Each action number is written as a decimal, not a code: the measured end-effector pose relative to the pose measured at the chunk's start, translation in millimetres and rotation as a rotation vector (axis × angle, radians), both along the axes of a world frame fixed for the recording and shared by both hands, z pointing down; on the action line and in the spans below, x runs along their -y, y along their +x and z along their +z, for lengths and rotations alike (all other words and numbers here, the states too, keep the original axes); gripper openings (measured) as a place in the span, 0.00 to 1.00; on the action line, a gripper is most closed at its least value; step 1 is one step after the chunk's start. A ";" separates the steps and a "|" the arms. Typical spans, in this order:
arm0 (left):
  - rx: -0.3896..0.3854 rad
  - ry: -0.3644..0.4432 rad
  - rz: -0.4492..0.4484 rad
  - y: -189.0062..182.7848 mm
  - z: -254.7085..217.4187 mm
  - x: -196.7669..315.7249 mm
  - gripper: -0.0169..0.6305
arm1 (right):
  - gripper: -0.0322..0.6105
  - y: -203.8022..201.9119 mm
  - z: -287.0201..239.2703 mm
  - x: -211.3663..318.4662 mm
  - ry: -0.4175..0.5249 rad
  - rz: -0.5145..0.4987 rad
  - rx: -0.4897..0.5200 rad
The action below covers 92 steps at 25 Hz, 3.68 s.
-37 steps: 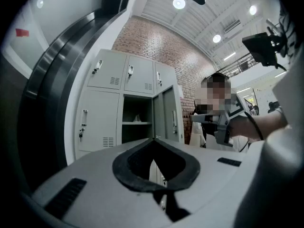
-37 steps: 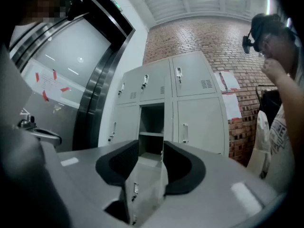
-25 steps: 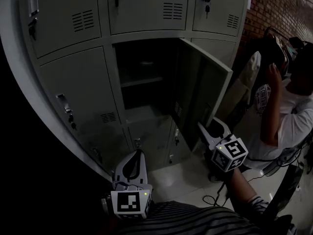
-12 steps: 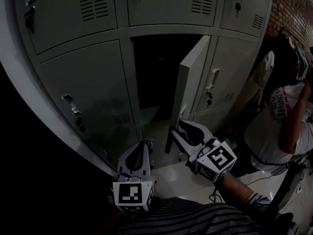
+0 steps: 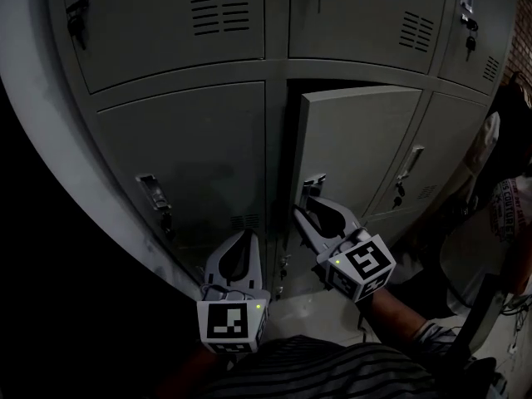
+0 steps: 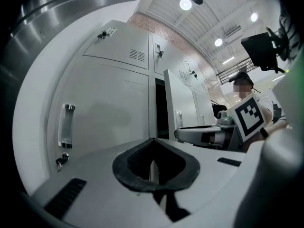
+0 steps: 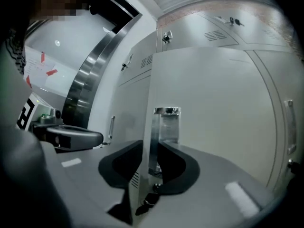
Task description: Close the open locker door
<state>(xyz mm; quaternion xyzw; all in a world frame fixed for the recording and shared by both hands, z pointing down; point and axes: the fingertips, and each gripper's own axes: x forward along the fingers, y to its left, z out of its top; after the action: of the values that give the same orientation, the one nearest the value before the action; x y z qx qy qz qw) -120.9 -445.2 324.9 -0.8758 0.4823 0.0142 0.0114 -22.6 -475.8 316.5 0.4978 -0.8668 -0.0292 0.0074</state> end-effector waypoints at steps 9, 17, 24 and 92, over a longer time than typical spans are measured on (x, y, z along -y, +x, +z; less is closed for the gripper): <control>-0.014 -0.022 0.004 -6.8 2.8 32.9 0.03 | 0.17 -1.7 1.4 50.9 0.005 0.053 -0.012; -0.001 -0.059 0.006 -6.8 11.6 28.3 0.03 | 0.13 -0.7 7.2 61.9 -0.009 0.086 -0.069; 0.020 -0.058 -0.008 -3.7 12.2 1.1 0.03 | 0.22 5.2 -4.2 23.3 0.000 0.061 0.011; 0.008 -0.058 -0.044 37.2 -16.8 -508.0 0.03 | 0.05 17.9 -20.6 -547.8 -0.046 0.003 0.086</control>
<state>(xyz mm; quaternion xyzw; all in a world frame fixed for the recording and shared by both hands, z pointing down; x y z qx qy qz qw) -83.7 62.8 308.2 -0.8649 0.5018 -0.0036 -0.0115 -4.7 72.0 295.9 0.4997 -0.8659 0.0120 -0.0183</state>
